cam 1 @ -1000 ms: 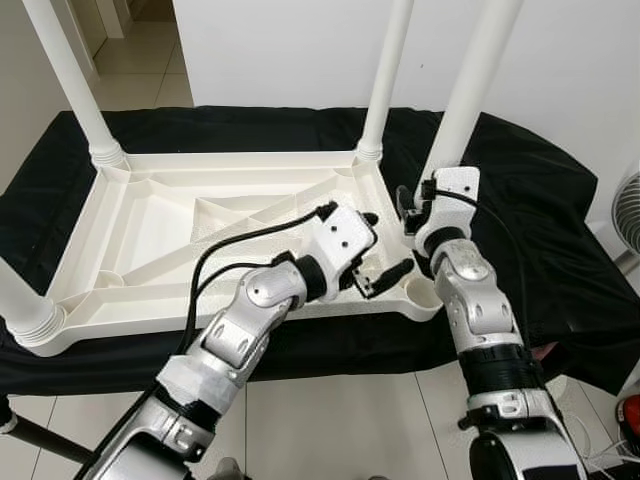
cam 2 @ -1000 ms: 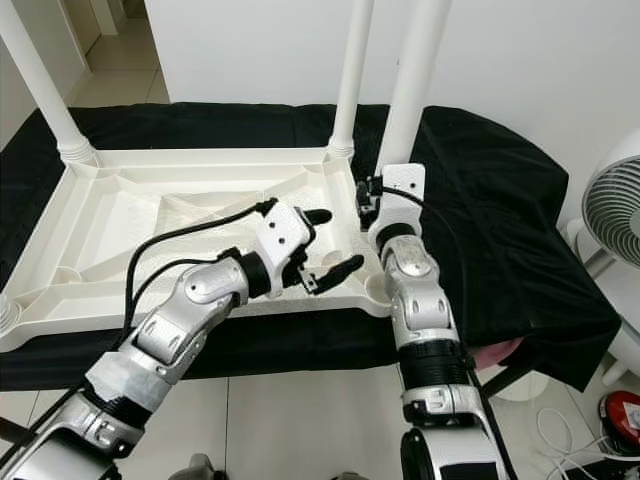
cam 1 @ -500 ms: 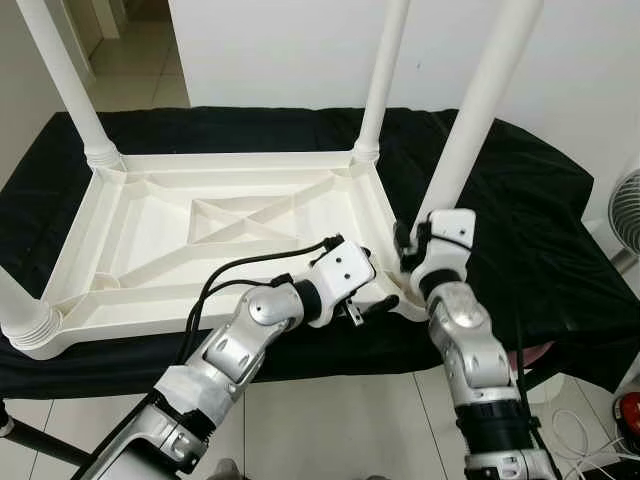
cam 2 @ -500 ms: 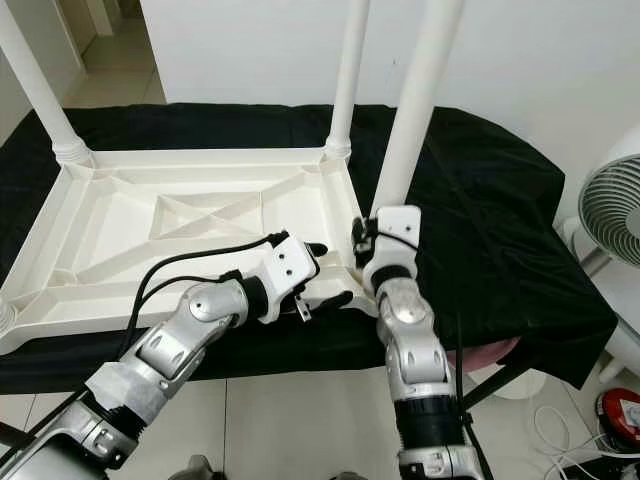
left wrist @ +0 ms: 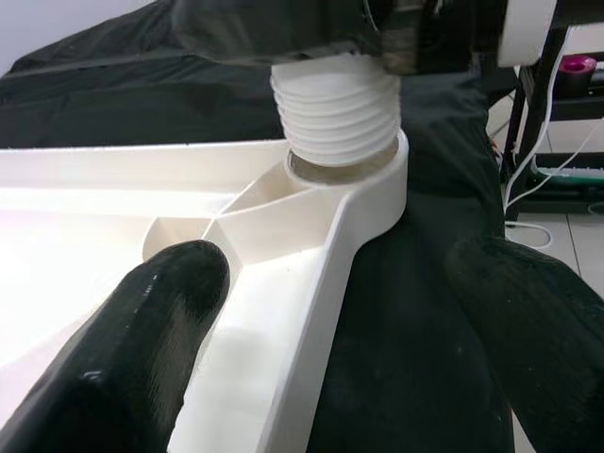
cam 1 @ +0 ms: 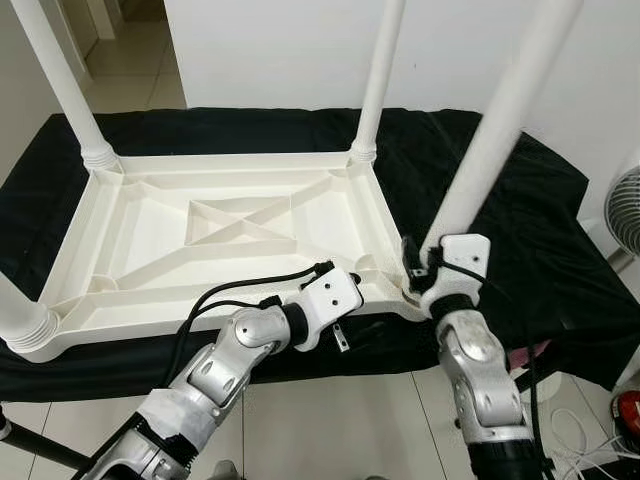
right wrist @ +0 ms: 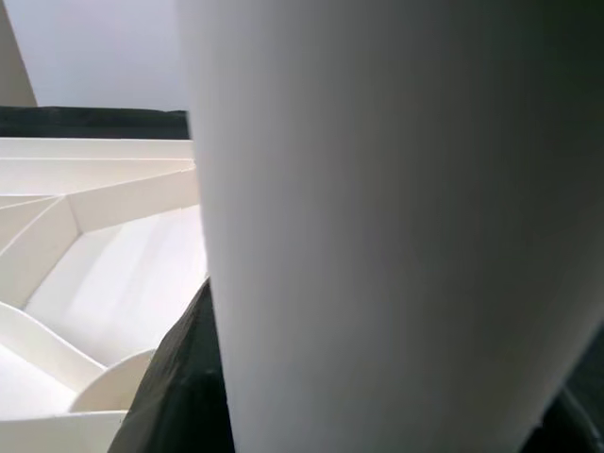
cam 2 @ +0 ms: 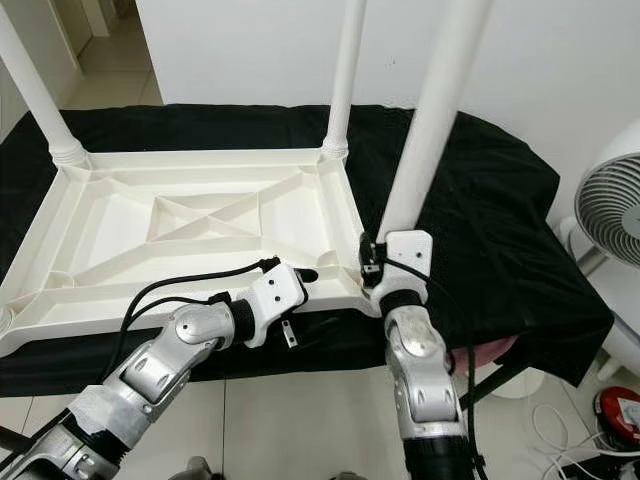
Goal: Building children table
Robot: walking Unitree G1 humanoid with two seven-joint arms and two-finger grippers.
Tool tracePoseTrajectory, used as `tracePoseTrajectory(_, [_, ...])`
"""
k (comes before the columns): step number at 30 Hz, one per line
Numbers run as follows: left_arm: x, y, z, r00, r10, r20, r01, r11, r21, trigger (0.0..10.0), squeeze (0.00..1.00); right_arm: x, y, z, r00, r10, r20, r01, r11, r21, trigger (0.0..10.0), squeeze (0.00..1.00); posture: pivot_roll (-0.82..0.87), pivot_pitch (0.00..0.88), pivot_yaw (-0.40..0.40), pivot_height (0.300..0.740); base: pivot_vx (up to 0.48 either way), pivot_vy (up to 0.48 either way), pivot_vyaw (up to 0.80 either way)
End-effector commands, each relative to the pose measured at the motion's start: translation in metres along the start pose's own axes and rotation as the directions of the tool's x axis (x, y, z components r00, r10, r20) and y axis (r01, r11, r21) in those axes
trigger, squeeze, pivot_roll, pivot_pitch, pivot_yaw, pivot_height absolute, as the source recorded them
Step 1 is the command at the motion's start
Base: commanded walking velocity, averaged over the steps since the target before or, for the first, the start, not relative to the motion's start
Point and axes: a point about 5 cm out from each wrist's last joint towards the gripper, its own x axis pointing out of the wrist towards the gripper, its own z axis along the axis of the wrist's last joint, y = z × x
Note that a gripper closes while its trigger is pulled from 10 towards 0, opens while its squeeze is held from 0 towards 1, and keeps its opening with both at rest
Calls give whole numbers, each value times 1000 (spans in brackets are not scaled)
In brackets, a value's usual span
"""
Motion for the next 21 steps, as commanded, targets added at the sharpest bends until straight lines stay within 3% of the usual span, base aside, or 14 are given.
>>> tracePoseTrajectory(1, [0, 2, 1, 1000, 2, -8, -2, 1000, 12, 10000, 0, -2, -1, 4, 1000, 1, 29, -2, 1000, 13, 10000, 0, -73, 0, -34, 740, 0, 0, 0])
tracePoseTrajectory(3, [0, 3, 4, 1000, 0, 1, 0, 1000, 18, 10000, 0, -6, -5, -8, 1000, 3, -11, -3, 1000, 13, 10000, 0, -74, 0, -30, 740, 0, 0, 0])
tracePoseTrajectory(10, [0, 2, 7, 1000, -4, 7, 4, 1000, 25, 10000, 0, -6, -8, -19, 999, -2, -48, 3, 1000, 16, 10000, 0, -73, 0, -21, 740, 0, 0, 0])
tracePoseTrajectory(15, [1, 2, 13, 1000, -2, 22, 1, 1000, 29, 10000, 0, 2, -8, -37, 986, 127, -107, -131, 991, -30, 10000, 0, -70, 0, -10, 740, 0, 0, 0])
tracePoseTrajectory(21, [0, 2, 14, 1000, -1, 23, 0, 1000, 29, 10000, 0, 7, -7, -37, 981, 160, -107, -165, 985, -42, 10000, 0, -65, 0, -8, 740, 0, 0, 0])
